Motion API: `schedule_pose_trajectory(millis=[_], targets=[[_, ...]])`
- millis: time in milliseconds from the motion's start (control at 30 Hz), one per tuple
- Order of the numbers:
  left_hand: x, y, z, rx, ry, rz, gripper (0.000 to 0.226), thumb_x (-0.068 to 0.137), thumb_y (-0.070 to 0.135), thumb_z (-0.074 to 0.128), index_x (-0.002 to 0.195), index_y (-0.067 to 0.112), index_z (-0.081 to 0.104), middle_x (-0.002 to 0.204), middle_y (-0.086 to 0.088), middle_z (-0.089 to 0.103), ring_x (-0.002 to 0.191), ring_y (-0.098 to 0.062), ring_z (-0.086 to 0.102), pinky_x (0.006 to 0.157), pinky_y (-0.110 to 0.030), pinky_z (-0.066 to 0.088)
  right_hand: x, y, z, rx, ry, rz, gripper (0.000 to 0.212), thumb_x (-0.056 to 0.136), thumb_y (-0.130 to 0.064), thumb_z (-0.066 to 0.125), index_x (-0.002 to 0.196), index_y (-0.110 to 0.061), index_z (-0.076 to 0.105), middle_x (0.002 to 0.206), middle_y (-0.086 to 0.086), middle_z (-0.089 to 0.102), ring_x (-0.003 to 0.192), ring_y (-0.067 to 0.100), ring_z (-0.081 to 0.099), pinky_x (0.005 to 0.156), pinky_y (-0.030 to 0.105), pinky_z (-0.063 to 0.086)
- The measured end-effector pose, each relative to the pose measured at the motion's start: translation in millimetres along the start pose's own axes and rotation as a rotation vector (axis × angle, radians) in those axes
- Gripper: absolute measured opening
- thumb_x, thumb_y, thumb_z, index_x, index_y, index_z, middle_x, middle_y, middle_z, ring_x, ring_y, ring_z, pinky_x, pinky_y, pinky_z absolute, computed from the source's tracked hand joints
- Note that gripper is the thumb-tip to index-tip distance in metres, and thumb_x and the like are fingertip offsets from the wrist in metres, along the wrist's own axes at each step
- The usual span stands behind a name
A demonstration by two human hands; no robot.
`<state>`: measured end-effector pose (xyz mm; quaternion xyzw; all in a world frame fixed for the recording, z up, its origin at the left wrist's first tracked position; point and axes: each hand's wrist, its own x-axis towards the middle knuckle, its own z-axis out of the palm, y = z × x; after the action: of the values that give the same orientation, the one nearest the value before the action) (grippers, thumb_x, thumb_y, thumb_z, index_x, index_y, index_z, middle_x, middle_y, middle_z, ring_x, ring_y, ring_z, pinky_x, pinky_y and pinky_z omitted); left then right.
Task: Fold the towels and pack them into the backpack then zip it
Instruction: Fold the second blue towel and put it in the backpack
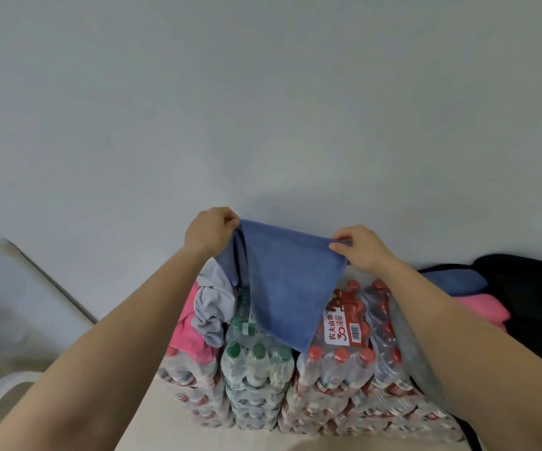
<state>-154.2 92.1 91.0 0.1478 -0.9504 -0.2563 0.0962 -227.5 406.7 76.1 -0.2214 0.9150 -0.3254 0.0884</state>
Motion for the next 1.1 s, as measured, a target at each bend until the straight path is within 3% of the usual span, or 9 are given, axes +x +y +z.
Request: schedule_pose_trajectory(millis=[100,167,300,433,567,667,767,900,1100], targets=[[-3.6,-8.3,9.2,-0.037,-0.075,-0.046,0.016,0.096,0.024,0.054,0.098,0.022,0.069,0.102,0.002,0.071,0.097,-0.023,0.063,0.081,-0.031,0.046,1.6,10.0,-1.1,0.069,0.154,0.109,0.012,0.092,-0.02,0.065,0.089,-0.012,0.074,0.083,0.0,0.069,0.081,0.018,0.063,0.072,0.028,0.047],[-10.0,-15.9,18.6,-0.021,-0.153,-0.059,0.021,0.097,0.02,0.052,0.111,0.017,0.068,0.114,-0.001,0.069,0.107,-0.023,0.062,0.088,-0.03,0.045,-0.6,16.9,3.0,0.128,0.268,0.238,0.017,0.089,-0.027,0.068,0.08,-0.013,0.071,0.076,0.003,0.069,0.076,0.024,0.065,0.07,0.035,0.053],[-34.3,-25.8,36.8,-0.028,-0.316,-0.039,0.047,0.089,0.002,0.049,0.134,0.016,0.056,0.132,-0.004,0.059,0.118,-0.024,0.056,0.089,-0.025,0.042,-18.3,12.1,35.0,0.066,0.189,0.323,0.027,0.087,-0.035,0.07,0.072,-0.013,0.065,0.068,0.0,0.064,0.068,0.02,0.061,0.063,0.028,0.042],[-58.2,-24.7,59.0,-0.178,-0.23,-0.056,0.051,0.089,0.006,0.059,0.137,0.019,0.054,0.116,-0.003,0.064,0.109,-0.02,0.06,0.088,-0.026,0.045,-33.7,-11.5,83.5,0.163,0.033,0.267,0.024,0.092,-0.026,0.064,0.074,-0.01,0.07,0.066,0.002,0.065,0.063,0.015,0.058,0.062,0.028,0.042],[-83.7,-20.9,77.4,-0.357,-0.145,-0.141,0.036,0.086,0.012,0.069,0.122,0.013,0.064,0.095,-0.003,0.069,0.09,-0.014,0.065,0.083,-0.026,0.054,-43.3,-32.9,123.3,0.314,-0.011,0.184,0.021,0.094,-0.014,0.06,0.09,0.004,0.069,0.073,0.021,0.068,0.07,0.033,0.067,0.072,0.049,0.056],[-102.4,-16.6,86.9,-0.472,-0.048,-0.172,0.015,0.085,0.011,0.073,0.098,0.016,0.069,0.08,0.011,0.066,0.074,0.002,0.061,0.063,-0.009,0.047,-49.7,-43.5,140.4,0.404,-0.004,0.167,0.009,0.091,-0.017,0.067,0.096,-0.013,0.074,0.08,0.003,0.073,0.078,0.02,0.07,0.076,0.044,0.059],[-114.4,-15.6,95.9,-0.644,0.02,-0.209,0.012,0.083,0.005,0.074,0.089,0.016,0.072,0.078,0.008,0.069,0.072,-0.003,0.063,0.067,-0.018,0.049,-56.6,-49.8,149.3,0.526,0.038,0.183,0.014,0.084,-0.019,0.076,0.09,-0.03,0.072,0.08,-0.007,0.074,0.073,0.011,0.071,0.072,0.043,0.061],[-124.6,-14.0,99.9,-0.791,0.032,-0.256,0.014,0.086,0.007,0.073,0.092,0.02,0.074,0.078,0.003,0.07,0.075,-0.011,0.063,0.076,-0.03,0.055,-64.5,-56.5,159.1,0.598,0.097,0.182,0.014,0.082,-0.014,0.078,0.087,-0.026,0.072,0.081,-0.006,0.074,0.077,0.008,0.071,0.072,0.04,0.062],[-133.8,-17.1,98.7,-0.91,-0.032,-0.296,0.027,0.091,-0.001,0.064,0.116,0.008,0.068,0.094,-0.004,0.072,0.089,-0.01,0.069,0.085,-0.023,0.055,-65.8,-61.6,172.2,0.647,0.137,0.17,0.016,0.084,-0.012,0.076,0.09,-0.027,0.074,0.086,-0.007,0.075,0.081,0.005,0.071,0.077,0.04,0.061]])
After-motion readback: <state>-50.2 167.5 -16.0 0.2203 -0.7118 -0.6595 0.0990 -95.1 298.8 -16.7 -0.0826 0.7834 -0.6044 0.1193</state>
